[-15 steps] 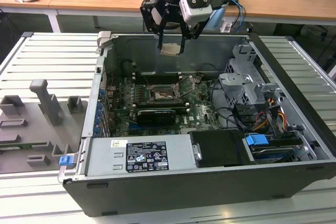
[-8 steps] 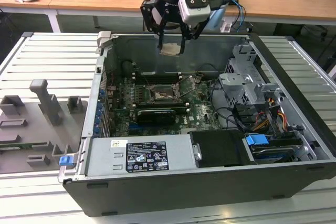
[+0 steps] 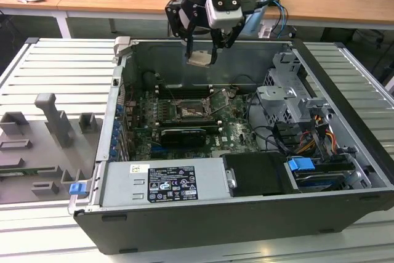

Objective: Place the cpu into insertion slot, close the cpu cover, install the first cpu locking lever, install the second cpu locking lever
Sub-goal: 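Place the cpu into insertion slot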

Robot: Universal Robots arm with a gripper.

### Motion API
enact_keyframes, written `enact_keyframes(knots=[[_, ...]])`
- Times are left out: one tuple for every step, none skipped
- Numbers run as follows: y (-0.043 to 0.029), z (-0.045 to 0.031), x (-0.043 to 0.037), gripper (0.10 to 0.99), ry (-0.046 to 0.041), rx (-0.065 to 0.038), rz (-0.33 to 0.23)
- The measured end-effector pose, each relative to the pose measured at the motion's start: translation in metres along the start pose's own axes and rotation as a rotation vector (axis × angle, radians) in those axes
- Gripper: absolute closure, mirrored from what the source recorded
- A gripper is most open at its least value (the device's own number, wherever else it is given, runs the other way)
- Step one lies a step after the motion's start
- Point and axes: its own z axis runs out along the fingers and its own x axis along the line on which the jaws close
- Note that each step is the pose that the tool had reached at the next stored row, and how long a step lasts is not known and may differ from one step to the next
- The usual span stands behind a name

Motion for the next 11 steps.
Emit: enact_keyframes(knots=[[-0.0001,0.0004,0.0001,0.561,-0.0005,0.000,0.006],[-0.0001,0.0009,0.0001,0.561,-0.0014,0.000,0.015],[-0.0002,0.0011,0.0001,0.561,-0.0017,0.000,0.020],[-0.0002,0.0012,0.0001,0.561,-0.0021,0.000,0.023],[-0.0002,0.0016,0.0001,0.561,-0.0026,-0.001,0.029],[-0.0002,0.0021,0.0001,0.561,-0.0033,-0.001,0.038],[-0.0003,0.0025,0.0001,0.561,-0.0042,-0.001,0.048],[-0.0003,0.0030,0.0001,0.561,-0.0047,-0.001,0.054],[-0.0003,0.0032,0.0001,0.561,-0.0050,-0.001,0.056],[-0.0004,0.0035,0.0001,0.561,-0.0052,-0.001,0.058],[-0.0004,0.0038,0.0001,0.561,-0.0056,-0.001,0.063]])
